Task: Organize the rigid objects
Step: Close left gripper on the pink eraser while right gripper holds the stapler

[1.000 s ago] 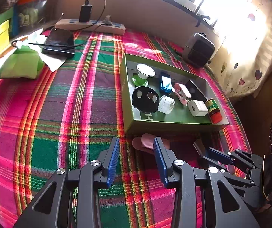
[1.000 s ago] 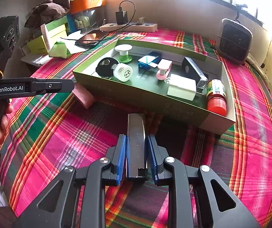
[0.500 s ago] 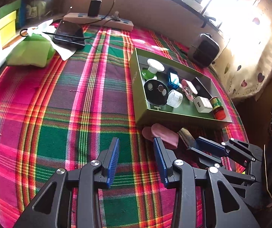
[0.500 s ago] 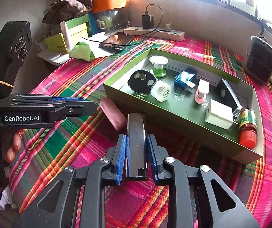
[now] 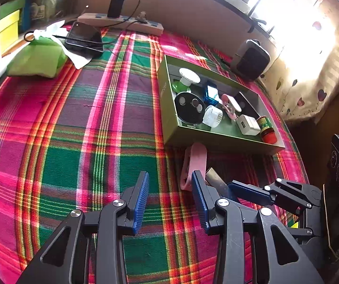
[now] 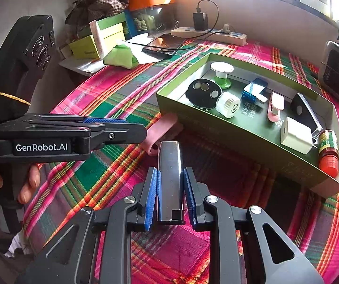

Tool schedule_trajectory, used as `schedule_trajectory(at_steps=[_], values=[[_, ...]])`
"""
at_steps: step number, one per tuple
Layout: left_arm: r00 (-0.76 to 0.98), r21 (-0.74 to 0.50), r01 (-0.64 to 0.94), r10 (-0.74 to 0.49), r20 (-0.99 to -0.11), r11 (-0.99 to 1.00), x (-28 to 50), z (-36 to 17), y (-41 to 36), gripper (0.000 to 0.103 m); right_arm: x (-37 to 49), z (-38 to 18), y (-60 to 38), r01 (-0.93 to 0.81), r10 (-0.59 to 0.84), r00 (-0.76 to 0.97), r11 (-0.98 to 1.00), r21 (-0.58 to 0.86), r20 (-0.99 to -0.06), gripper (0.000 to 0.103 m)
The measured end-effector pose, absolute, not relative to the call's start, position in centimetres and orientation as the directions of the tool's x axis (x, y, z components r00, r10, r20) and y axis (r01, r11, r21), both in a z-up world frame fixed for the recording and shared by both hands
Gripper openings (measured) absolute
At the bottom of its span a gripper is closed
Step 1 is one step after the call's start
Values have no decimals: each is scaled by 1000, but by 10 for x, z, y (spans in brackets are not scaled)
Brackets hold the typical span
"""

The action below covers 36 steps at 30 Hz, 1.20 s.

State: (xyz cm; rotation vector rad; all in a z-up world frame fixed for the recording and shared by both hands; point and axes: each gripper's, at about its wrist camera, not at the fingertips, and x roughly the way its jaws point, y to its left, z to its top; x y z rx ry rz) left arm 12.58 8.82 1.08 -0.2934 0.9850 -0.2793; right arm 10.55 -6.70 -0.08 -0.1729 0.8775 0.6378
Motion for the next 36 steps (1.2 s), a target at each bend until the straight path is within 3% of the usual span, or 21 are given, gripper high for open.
schedule_trajectory(at_steps=[19, 23, 36], values=[[541, -267, 145, -302, -785, 953, 125, 15, 56, 38, 98, -2, -101, -478, 365, 539, 875, 81, -759, 24], [562, -182, 136, -227, -795, 974, 126, 13, 48, 38, 98, -2, -103, -470, 358, 545, 879, 78, -758, 24], [586, -96, 125, -152, -796, 988, 131, 8, 36, 38, 94, 0, -109, -444, 337, 573, 894, 62, -747, 24]])
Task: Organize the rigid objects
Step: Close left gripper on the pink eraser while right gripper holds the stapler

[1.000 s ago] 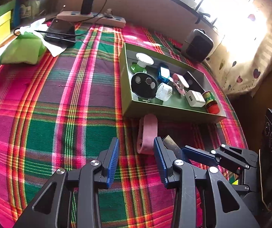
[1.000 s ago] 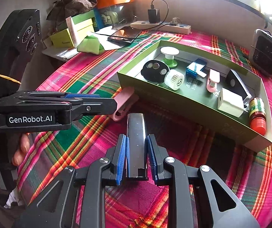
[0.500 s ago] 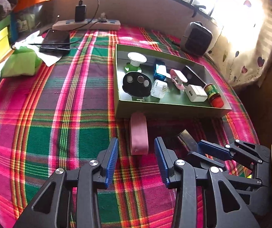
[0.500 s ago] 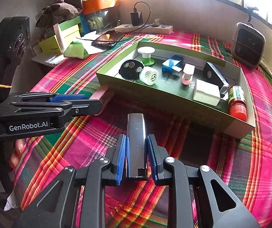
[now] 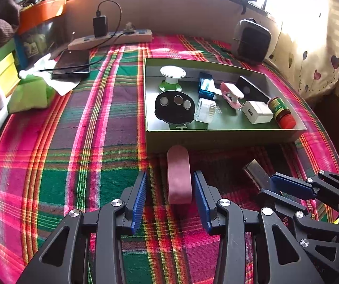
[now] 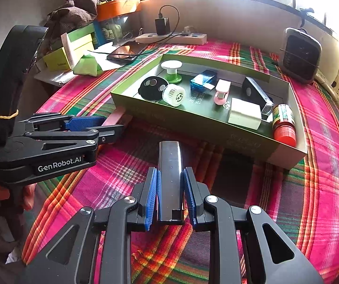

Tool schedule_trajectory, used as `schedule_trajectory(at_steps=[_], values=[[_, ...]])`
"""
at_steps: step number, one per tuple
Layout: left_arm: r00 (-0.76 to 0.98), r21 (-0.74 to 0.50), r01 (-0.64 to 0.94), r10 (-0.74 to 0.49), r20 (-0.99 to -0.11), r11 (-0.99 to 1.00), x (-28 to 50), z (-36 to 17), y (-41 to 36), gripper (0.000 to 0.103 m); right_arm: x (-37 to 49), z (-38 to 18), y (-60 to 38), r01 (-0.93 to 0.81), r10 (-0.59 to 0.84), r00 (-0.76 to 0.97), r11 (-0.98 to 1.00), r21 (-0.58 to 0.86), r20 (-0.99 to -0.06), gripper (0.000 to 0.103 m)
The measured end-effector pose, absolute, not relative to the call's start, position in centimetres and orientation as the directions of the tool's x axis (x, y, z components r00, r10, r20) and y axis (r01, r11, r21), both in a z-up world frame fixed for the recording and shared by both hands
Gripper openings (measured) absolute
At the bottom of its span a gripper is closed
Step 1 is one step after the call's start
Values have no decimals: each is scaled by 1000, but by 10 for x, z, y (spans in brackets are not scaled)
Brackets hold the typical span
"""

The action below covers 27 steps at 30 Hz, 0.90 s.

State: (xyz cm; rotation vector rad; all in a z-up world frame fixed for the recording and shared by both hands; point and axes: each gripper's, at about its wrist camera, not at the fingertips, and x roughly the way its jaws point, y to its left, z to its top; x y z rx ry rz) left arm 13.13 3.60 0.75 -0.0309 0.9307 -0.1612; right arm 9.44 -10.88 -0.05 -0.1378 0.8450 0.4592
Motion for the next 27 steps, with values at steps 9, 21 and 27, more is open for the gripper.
schedule_trajectory(at_steps=[9, 21, 27], values=[[600, -83, 129, -144, -787, 988, 134, 6, 34, 38, 95, -2, -111, -442, 343, 572, 894, 72, -746, 24], [612, -73, 102, -121, -781, 992, 135, 6, 37, 27, 96, -4, -112, -441, 350, 566, 893, 85, -746, 24], [612, -83, 96, -124, -781, 992, 133, 6, 40, 18, 96, -3, -112, -440, 349, 568, 894, 84, -746, 24]])
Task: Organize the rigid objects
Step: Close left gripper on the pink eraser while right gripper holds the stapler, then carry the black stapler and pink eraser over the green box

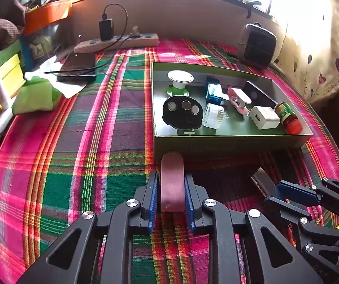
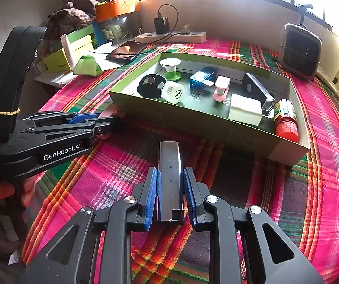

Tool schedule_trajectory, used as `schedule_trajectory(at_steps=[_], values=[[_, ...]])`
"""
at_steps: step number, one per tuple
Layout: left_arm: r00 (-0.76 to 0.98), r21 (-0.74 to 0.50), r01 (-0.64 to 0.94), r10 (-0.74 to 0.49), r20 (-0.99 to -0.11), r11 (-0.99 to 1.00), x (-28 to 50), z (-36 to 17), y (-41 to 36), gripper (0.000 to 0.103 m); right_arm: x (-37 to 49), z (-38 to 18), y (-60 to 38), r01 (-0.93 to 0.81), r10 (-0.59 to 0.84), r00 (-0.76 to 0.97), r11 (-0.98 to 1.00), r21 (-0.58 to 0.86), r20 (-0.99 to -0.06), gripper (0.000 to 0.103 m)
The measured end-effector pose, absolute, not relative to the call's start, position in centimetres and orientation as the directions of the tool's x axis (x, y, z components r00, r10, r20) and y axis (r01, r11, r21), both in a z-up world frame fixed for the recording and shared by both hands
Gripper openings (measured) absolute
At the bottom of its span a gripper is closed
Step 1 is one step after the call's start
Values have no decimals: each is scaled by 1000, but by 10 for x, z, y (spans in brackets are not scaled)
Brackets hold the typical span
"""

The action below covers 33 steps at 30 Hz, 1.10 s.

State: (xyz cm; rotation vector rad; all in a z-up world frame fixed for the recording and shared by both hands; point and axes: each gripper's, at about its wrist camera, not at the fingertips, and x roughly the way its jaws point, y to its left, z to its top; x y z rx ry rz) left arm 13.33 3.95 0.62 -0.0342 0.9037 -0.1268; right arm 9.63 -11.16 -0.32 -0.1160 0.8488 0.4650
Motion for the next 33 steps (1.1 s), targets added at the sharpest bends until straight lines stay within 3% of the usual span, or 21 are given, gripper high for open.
schedule_trajectory(at_steps=[33], values=[[664, -100, 113, -150, -733, 989, 98, 37, 37, 17, 72, 14, -121, -414, 353, 613, 905, 93, -706, 24]])
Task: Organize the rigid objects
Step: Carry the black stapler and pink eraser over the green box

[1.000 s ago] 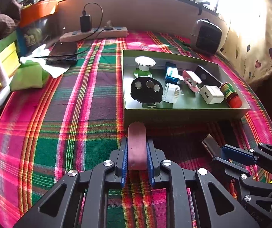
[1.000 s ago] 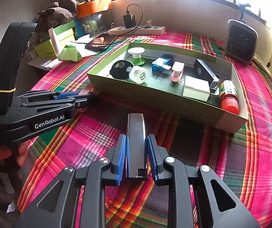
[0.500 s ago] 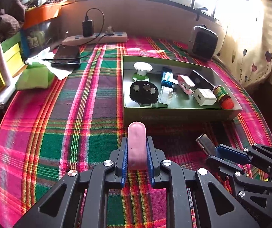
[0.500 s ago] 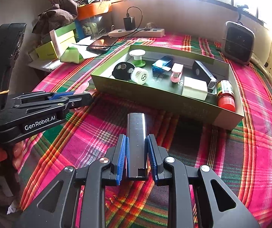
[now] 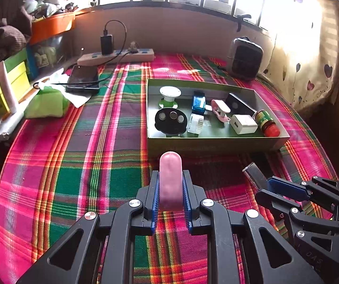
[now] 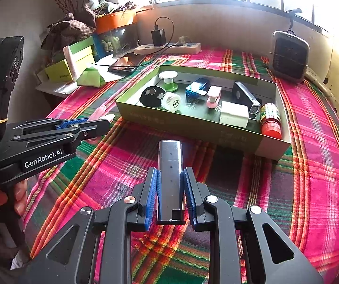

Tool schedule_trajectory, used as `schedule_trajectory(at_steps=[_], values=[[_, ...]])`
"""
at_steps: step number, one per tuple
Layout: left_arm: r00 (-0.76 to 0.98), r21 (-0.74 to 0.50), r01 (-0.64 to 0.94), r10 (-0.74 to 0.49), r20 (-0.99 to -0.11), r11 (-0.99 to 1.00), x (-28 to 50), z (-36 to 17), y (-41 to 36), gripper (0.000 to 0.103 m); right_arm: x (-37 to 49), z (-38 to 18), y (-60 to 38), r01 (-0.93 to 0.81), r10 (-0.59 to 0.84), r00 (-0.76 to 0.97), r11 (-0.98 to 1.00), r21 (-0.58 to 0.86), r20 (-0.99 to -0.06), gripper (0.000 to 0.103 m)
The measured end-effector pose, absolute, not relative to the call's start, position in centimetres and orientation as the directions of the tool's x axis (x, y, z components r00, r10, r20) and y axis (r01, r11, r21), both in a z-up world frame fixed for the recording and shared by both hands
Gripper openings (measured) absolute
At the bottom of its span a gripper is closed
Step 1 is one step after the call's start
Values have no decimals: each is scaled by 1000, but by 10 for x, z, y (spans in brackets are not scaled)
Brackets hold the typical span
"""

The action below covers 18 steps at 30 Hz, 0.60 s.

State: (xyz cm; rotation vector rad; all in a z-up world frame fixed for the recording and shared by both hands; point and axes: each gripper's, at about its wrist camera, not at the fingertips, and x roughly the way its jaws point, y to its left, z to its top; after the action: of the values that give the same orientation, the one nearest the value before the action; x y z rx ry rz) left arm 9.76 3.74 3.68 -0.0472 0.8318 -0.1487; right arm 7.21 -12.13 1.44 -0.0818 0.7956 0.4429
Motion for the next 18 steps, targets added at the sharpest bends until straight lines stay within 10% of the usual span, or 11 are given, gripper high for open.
schedule_trajectory(at_steps=[18], values=[[697, -107, 150, -182, -693, 983, 103, 66, 29, 17, 84, 48, -142, -376, 337, 670, 922, 89, -662, 24]])
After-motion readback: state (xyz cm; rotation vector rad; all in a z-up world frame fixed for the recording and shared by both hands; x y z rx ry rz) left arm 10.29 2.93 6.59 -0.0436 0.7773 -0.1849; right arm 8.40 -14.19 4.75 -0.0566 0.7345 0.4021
